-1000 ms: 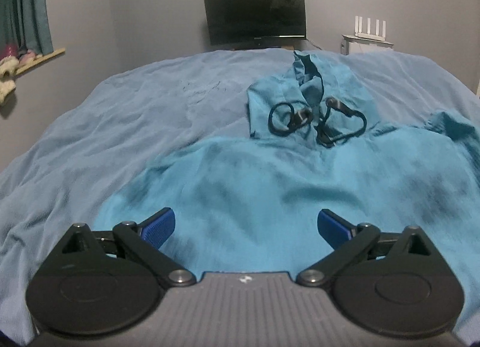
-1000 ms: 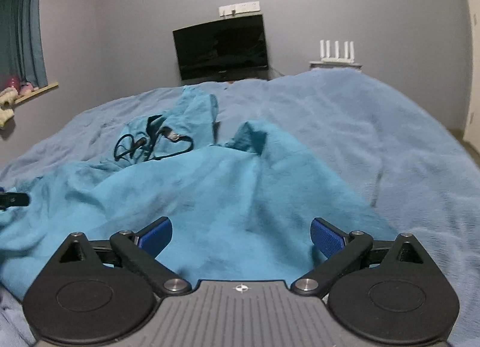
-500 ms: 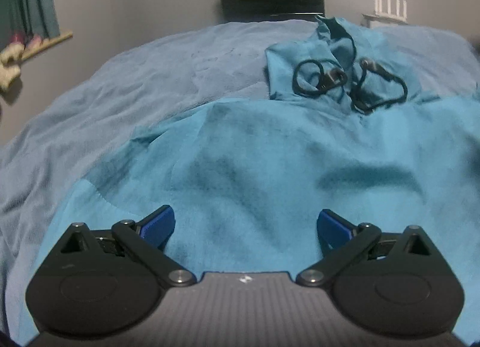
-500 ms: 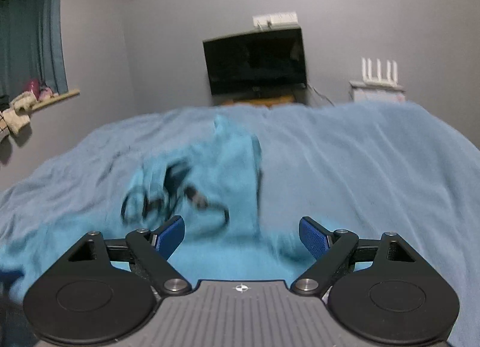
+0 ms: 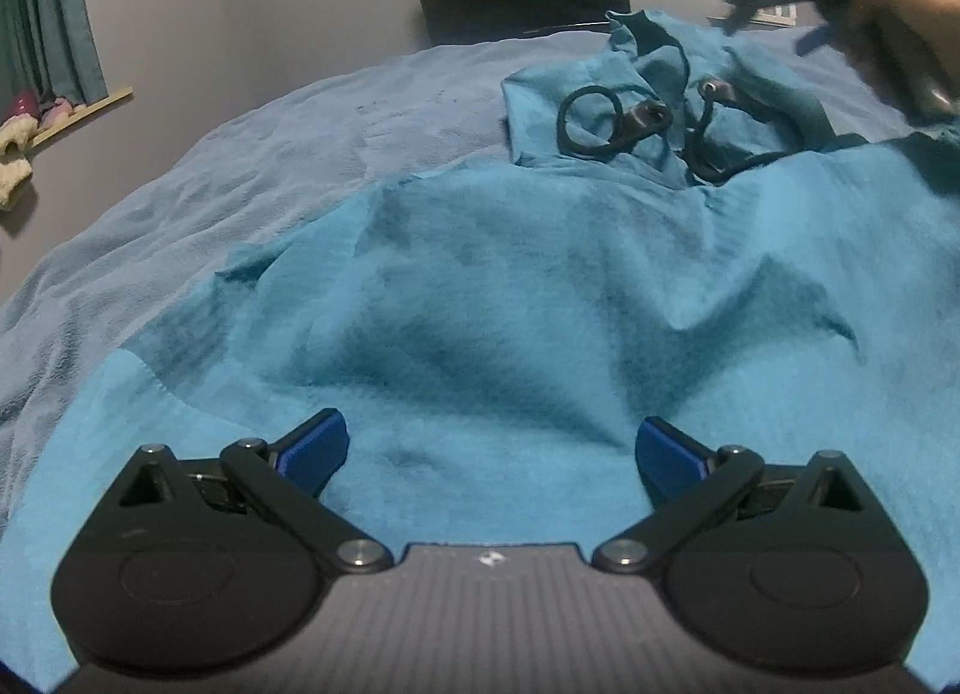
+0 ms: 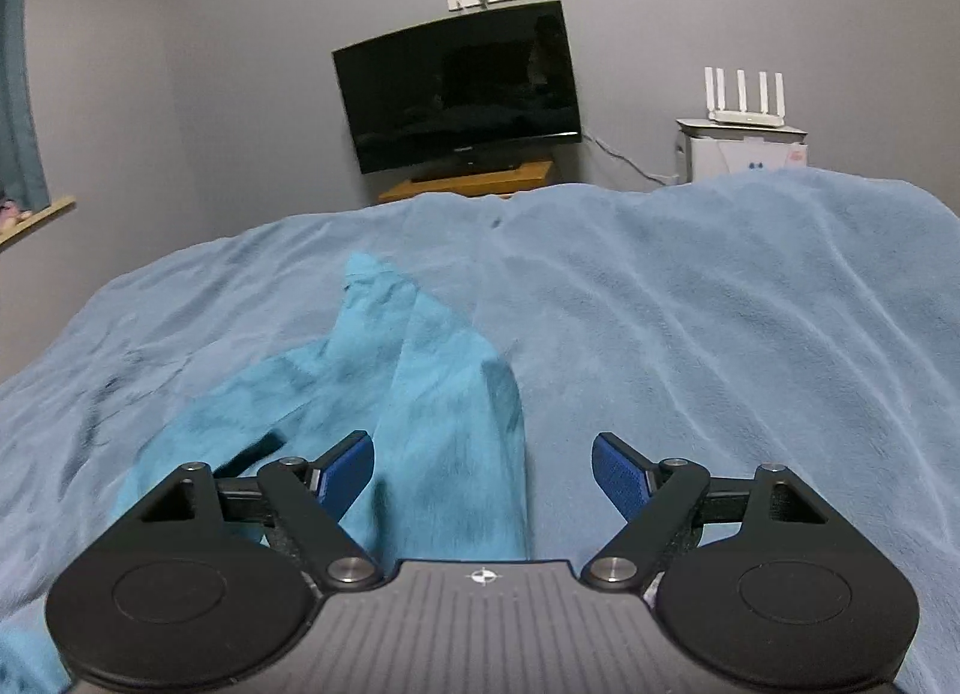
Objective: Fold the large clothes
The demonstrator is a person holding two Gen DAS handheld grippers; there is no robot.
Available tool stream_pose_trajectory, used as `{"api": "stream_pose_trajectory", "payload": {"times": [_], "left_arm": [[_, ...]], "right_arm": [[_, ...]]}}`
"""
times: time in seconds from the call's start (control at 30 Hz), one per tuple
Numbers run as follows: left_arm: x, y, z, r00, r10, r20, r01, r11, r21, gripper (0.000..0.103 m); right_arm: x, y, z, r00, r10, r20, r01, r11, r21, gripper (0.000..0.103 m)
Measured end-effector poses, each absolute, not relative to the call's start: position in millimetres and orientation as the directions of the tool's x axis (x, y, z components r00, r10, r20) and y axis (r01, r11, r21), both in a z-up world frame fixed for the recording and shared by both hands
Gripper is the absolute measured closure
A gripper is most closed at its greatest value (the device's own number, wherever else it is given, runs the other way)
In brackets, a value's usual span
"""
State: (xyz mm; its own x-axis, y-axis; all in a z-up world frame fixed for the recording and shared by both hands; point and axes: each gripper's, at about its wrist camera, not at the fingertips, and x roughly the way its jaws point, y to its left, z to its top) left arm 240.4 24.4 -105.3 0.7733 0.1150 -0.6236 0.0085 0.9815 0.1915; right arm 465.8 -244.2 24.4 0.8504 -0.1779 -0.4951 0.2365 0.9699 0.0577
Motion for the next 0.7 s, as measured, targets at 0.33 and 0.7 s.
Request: {"api": "stream_pose_trajectory", "payload": {"times": [0.33, 0.7], "left_arm": [[248.6, 25.3, -114.3, 0.775, 0.065, -0.629, 0.036, 0.989, 0.147, 0.0], [246.6, 31.0, -111.7, 0.774, 0.032, -0.633, 0.054, 0.992, 0.115, 0.0]], "right_arm": [[522.1, -253.1, 8.8, 0.819, -0.057, -0.571, 0.197, 0.963, 0.186, 0.093], [392.0, -210.3, 76.1, 0.927, 0.2, -0.318, -0.172, 0.978, 0.114, 0.101]]}}
